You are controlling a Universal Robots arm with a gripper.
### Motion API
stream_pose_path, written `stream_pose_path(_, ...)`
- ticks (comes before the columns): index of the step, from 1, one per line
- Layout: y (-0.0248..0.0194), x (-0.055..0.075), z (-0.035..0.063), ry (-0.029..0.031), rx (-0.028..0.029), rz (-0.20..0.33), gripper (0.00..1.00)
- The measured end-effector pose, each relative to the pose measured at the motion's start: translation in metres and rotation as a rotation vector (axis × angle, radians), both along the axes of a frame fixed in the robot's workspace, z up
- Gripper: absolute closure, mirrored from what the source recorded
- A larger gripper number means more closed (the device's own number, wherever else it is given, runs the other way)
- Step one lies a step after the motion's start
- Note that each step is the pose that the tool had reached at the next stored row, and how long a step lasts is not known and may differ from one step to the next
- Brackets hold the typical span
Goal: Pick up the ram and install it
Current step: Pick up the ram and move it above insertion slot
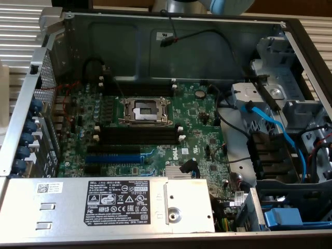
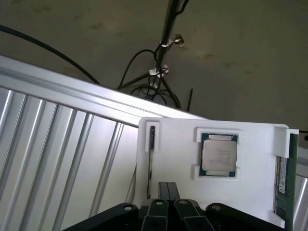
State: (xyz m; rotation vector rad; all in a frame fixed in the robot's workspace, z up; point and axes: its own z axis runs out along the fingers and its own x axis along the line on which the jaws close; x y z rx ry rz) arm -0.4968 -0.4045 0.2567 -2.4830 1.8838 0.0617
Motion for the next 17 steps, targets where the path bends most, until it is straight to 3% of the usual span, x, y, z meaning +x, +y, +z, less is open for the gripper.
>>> stream_pose_path(7, -0.0022, 0.010, -0.0122, 0.0021, 0.0024, -0.004, 0.90)
stream_pose_path(8, -0.0022, 0.011, -0.0130, 0.0079, 0.0023, -0.005, 0.90)
stream_pose_path(10, -0.0022, 0.011, -0.0139, 0.0273, 0.0024, -0.006, 0.90)
stream_pose_path(11, -0.0022, 0.011, -0.0146, 0.0336, 0.0032, -0.006, 0.90)
stream_pose_path(13, -0.0022, 0.014, -0.0168, 0.0400, 0.0057, -0.006, 0.90)
stream_pose_path(15, -0.0022, 0.019, -0.0199, 0.0422, 0.0062, -0.007, 0.90)
stream_pose_path(16, -0.0022, 0.021, -0.0211, 0.0459, 0.0070, -0.007, 0.90)
stream_pose_path(17, -0.0022, 0.021, -0.0216, 0.0544, 0.0073, -0.007, 0.90)
